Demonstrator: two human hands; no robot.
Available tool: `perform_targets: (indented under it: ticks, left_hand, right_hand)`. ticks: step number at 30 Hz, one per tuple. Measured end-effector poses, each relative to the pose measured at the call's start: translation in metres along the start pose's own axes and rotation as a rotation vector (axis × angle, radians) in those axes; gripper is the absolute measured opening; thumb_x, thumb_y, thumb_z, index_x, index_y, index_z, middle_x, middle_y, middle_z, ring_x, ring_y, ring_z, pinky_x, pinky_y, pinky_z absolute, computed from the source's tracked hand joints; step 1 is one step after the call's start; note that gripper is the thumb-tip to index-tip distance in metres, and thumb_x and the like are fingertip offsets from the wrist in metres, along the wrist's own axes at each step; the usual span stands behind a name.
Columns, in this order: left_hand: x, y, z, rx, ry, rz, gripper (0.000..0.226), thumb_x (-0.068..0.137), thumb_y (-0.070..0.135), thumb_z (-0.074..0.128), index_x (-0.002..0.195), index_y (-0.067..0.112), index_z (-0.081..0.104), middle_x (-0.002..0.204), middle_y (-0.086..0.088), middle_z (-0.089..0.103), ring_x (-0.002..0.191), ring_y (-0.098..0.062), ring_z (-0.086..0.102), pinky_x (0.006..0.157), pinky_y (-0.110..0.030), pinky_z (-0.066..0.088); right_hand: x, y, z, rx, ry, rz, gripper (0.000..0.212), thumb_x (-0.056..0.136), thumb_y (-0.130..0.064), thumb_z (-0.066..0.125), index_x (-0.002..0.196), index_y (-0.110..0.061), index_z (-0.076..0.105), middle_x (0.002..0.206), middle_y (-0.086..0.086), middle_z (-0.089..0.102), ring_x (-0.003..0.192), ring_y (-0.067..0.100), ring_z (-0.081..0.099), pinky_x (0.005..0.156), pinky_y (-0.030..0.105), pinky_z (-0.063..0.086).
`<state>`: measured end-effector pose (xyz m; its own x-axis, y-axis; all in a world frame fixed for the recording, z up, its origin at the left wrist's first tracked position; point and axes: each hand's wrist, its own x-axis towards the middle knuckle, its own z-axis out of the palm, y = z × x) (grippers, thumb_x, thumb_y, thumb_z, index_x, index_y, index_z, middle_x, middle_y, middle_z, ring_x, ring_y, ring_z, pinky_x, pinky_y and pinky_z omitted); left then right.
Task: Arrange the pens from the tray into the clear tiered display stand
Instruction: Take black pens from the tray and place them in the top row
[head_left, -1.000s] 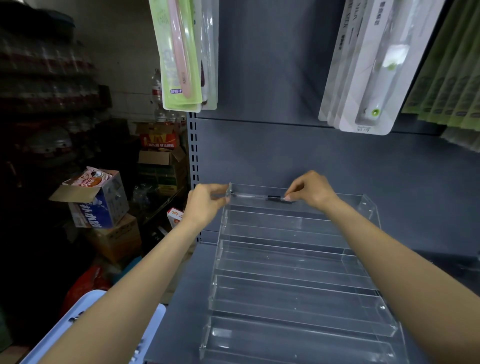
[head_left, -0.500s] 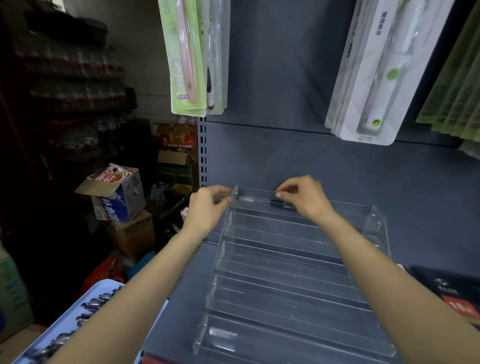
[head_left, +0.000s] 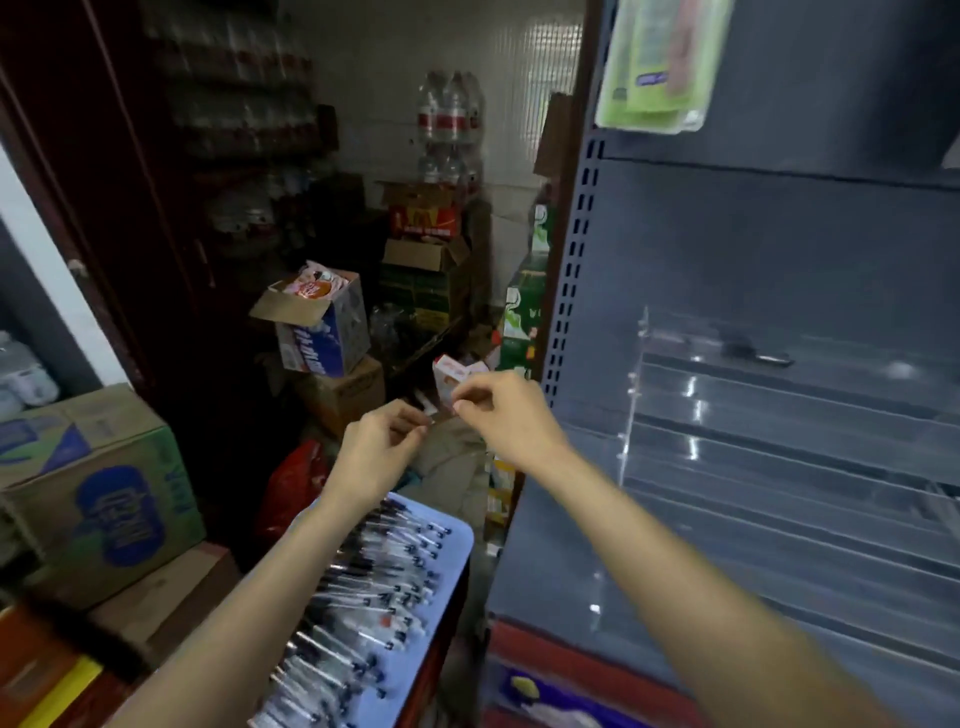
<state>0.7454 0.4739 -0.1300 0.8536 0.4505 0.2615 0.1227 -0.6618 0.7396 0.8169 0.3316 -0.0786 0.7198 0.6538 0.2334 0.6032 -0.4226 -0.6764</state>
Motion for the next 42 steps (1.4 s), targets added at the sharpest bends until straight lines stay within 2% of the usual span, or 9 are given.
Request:
perform_targets:
  ticks: [5, 9, 13, 19, 25, 28, 32, 36, 42]
  left_hand:
    - [0.005, -0.095, -0.016, 0.131, -0.171, -0.100, 0.013, 0.089, 0.012, 0.058, 0.099, 0.009, 0.066, 0.092, -0.006, 0.069, 0.082, -0.017, 0.060, 0.069, -0.020, 0.037]
    - [0.012, -0.162, -0.007, 0.195, -0.324, -0.136, 0.016, 0.088, 0.013, 0.056, 0.100, 0.011, 0.067, 0.102, -0.010, 0.070, 0.096, -0.026, 0.064, 0.079, -0.028, 0.045]
    - [0.016, -0.207, 0.007, 0.271, -0.443, -0.083, 0.027, 0.089, 0.008, 0.049, 0.111, 0.011, 0.065, 0.110, -0.015, 0.067, 0.103, -0.029, 0.062, 0.085, -0.029, 0.042]
    - [0.031, -0.253, 0.021, 0.389, -0.598, 0.000, 0.045, 0.093, 0.008, 0.042, 0.137, 0.014, 0.044, 0.142, -0.010, 0.045, 0.126, -0.031, 0.045, 0.100, -0.041, 0.041]
    - [0.046, -0.266, 0.028, 0.380, -0.615, 0.016, 0.038, 0.094, 0.007, 0.044, 0.131, 0.013, 0.052, 0.132, -0.012, 0.050, 0.117, -0.033, 0.050, 0.094, -0.039, 0.043]
    - [0.049, -0.270, 0.030, 0.298, -0.568, -0.015, 0.033, 0.092, 0.008, 0.052, 0.125, 0.011, 0.056, 0.122, -0.014, 0.054, 0.110, -0.032, 0.054, 0.093, -0.038, 0.044]
    - [0.051, -0.276, 0.028, 0.203, -0.494, -0.092, 0.030, 0.089, 0.007, 0.058, 0.119, 0.008, 0.060, 0.114, -0.016, 0.057, 0.103, -0.032, 0.056, 0.091, -0.037, 0.045]
    - [0.048, -0.279, 0.026, 0.195, -0.525, -0.133, 0.029, 0.089, 0.012, 0.059, 0.118, 0.009, 0.060, 0.114, -0.014, 0.059, 0.103, -0.030, 0.058, 0.089, -0.036, 0.046]
    - [0.054, -0.257, 0.018, 0.054, -0.446, -0.267, 0.037, 0.090, 0.012, 0.060, 0.125, 0.003, 0.053, 0.123, -0.014, 0.059, 0.116, -0.028, 0.054, 0.091, -0.026, 0.039]
  right_hand:
    - [0.023, 0.009, 0.117, -0.059, -0.163, 0.227, 0.023, 0.094, -0.010, 0.051, 0.113, -0.009, 0.065, 0.115, 0.007, 0.066, 0.104, 0.020, 0.061, 0.083, 0.025, 0.046]
    - [0.031, 0.037, 0.183, -0.120, -0.260, 0.417, 0.024, 0.095, -0.009, 0.048, 0.113, -0.007, 0.064, 0.116, 0.013, 0.065, 0.103, 0.030, 0.060, 0.088, 0.038, 0.050]
    - [0.040, 0.069, 0.223, -0.190, -0.306, 0.531, 0.028, 0.096, -0.011, 0.046, 0.119, -0.007, 0.062, 0.114, 0.016, 0.065, 0.094, 0.032, 0.060, 0.085, 0.044, 0.052]
    - [0.054, 0.096, 0.248, -0.316, -0.282, 0.527, 0.040, 0.095, -0.014, 0.051, 0.135, -0.009, 0.048, 0.133, 0.016, 0.053, 0.117, 0.035, 0.052, 0.096, 0.048, 0.046]
    - [0.057, 0.104, 0.255, -0.426, -0.314, 0.521, 0.020, 0.094, -0.012, 0.055, 0.112, -0.006, 0.062, 0.120, 0.014, 0.055, 0.109, 0.031, 0.051, 0.095, 0.041, 0.046]
    - [0.058, 0.105, 0.255, -0.451, -0.345, 0.517, 0.018, 0.093, -0.012, 0.057, 0.111, -0.009, 0.058, 0.121, 0.013, 0.052, 0.112, 0.030, 0.047, 0.095, 0.040, 0.043]
    - [0.060, 0.103, 0.253, -0.414, -0.379, 0.543, 0.009, 0.092, -0.012, 0.058, 0.091, -0.007, 0.050, 0.107, 0.016, 0.056, 0.100, 0.030, 0.053, 0.087, 0.041, 0.046]
    - [0.056, 0.102, 0.251, -0.270, -0.318, 0.601, 0.019, 0.092, -0.008, 0.058, 0.103, 0.007, 0.060, 0.110, 0.028, 0.059, 0.104, 0.037, 0.057, 0.092, 0.050, 0.046]
    - [0.049, 0.082, 0.242, -0.057, -0.180, 0.631, 0.015, 0.090, -0.010, 0.061, 0.102, -0.002, 0.066, 0.111, 0.016, 0.065, 0.104, 0.028, 0.059, 0.097, 0.034, 0.045]
